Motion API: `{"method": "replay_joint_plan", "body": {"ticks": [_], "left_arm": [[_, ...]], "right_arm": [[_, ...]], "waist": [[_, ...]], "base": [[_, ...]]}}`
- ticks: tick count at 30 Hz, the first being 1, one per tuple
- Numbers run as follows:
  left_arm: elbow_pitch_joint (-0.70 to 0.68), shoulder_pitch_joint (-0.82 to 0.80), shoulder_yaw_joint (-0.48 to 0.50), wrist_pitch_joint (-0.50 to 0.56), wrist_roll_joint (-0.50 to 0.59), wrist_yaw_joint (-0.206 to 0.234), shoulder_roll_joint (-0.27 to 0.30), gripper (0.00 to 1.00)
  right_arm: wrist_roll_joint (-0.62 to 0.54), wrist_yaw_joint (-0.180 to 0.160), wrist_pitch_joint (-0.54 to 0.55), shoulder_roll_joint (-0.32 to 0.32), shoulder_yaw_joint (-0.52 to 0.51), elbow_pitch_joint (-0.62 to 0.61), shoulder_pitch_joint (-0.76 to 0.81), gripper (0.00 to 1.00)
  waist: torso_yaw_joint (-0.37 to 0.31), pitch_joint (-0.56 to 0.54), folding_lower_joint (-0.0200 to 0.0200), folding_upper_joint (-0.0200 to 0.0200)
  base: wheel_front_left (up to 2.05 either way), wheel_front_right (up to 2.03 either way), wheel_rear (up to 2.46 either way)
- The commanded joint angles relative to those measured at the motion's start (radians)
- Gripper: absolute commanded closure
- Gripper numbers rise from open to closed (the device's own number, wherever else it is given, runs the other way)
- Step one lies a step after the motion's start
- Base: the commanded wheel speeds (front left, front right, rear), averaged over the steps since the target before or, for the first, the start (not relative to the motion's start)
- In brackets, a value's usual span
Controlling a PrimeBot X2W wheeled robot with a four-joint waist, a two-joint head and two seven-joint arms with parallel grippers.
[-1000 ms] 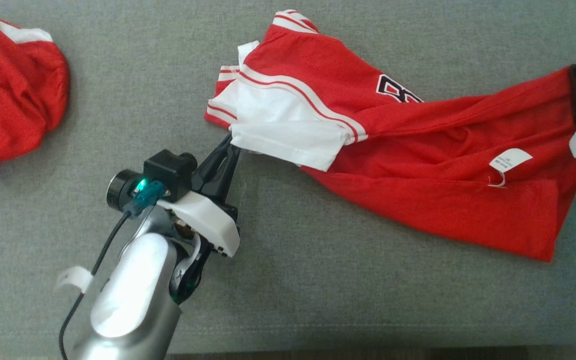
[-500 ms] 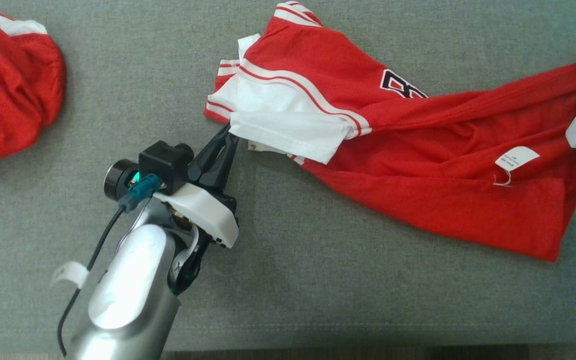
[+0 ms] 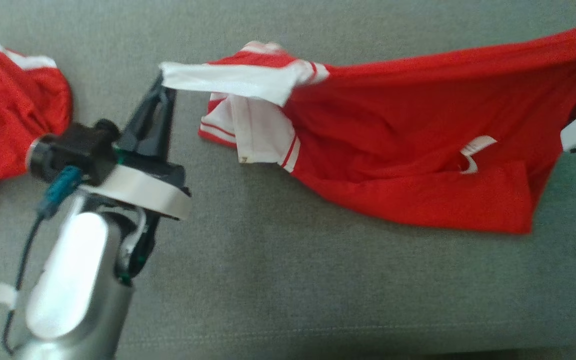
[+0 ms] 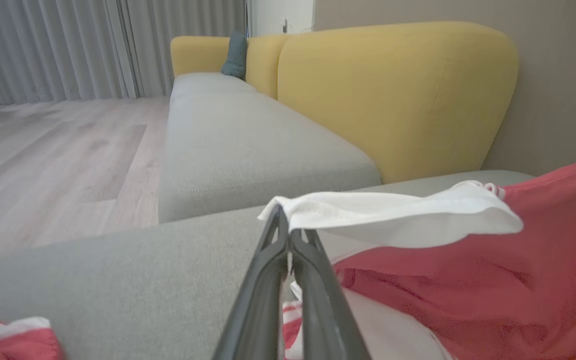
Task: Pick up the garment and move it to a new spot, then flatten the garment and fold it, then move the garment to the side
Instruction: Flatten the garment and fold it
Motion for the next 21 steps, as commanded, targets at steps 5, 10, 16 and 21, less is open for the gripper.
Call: {"method": "replay_joint_plan", "body": {"ticks": [5, 10, 16, 21], "left_arm": [[-0.172, -0.01, 0.082, 0.025, 0.014, 0.04, 0.071, 1.0], [-0.292, -0.062, 0.126, 0.079, 0.02, 0.059, 0.112, 1.0], [-0.38, -0.166, 0.155, 0.15, 0.027, 0.062, 0.151, 1.0], [-0.409, -0.246, 0.155, 0.203, 0.03, 0.061, 0.161, 1.0]], "right_arm": [[-0.012, -0.001, -0.033, 0.018, -0.025, -0.224, 0.07, 1.0], [-0.017, -0.001, 0.004, 0.045, -0.069, -0.437, 0.123, 1.0], [-0.027, -0.001, 0.09, 0.071, -0.103, -0.637, 0.142, 1.0], [-0.026, -0.001, 0.15, 0.075, -0.117, -0.721, 0.13, 1.0]], "waist": [[-0.031, -0.107, 0.0, 0.0], [-0.036, -0.174, 0.0, 0.0], [-0.042, -0.248, 0.0, 0.0], [-0.044, -0.287, 0.0, 0.0]], "base": [[0.0, 0.0, 0.0], [0.0, 0.0, 0.0], [0.0, 0.0, 0.0], [0.0, 0.0, 0.0]]}}
